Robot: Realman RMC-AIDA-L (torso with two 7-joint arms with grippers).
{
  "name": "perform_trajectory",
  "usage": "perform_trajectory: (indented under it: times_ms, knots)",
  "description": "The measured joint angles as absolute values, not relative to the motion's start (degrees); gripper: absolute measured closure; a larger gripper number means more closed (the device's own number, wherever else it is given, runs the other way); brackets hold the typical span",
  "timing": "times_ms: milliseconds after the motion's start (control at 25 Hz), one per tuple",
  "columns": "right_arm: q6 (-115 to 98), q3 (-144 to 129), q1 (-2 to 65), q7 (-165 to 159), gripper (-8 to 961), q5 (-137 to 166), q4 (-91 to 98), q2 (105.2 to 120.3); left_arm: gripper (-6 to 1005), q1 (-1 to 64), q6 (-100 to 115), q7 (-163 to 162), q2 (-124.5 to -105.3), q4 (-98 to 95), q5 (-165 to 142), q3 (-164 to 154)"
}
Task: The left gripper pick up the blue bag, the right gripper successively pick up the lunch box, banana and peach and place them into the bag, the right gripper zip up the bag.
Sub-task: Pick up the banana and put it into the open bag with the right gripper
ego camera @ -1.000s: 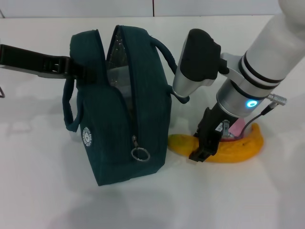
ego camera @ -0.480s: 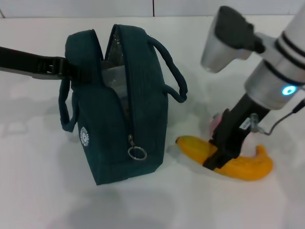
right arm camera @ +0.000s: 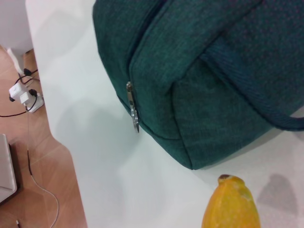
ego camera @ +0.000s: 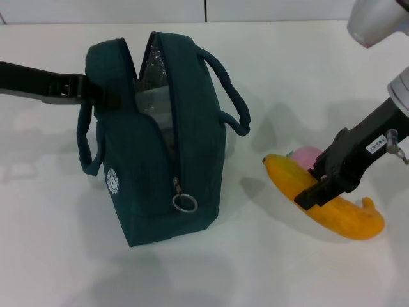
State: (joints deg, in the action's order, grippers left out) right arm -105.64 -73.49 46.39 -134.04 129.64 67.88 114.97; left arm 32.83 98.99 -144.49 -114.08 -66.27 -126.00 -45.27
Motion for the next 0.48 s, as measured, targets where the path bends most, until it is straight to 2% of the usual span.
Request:
perform_trajectory:
  times_ms: [200,480]
  knots:
    - [-105.2,-74.28,46.68,-133.77,507,130.72,67.94,115.38,966,32.97,98.95,-144.49,-114.08,-66.27,-125.97,-45.26]
    - [-104.96,-72.04,46.11,-133.67,506,130.35,68.94,115.18,966,32.56,98.98,-144.55,-114.23,-66.27,-125.92,-45.26]
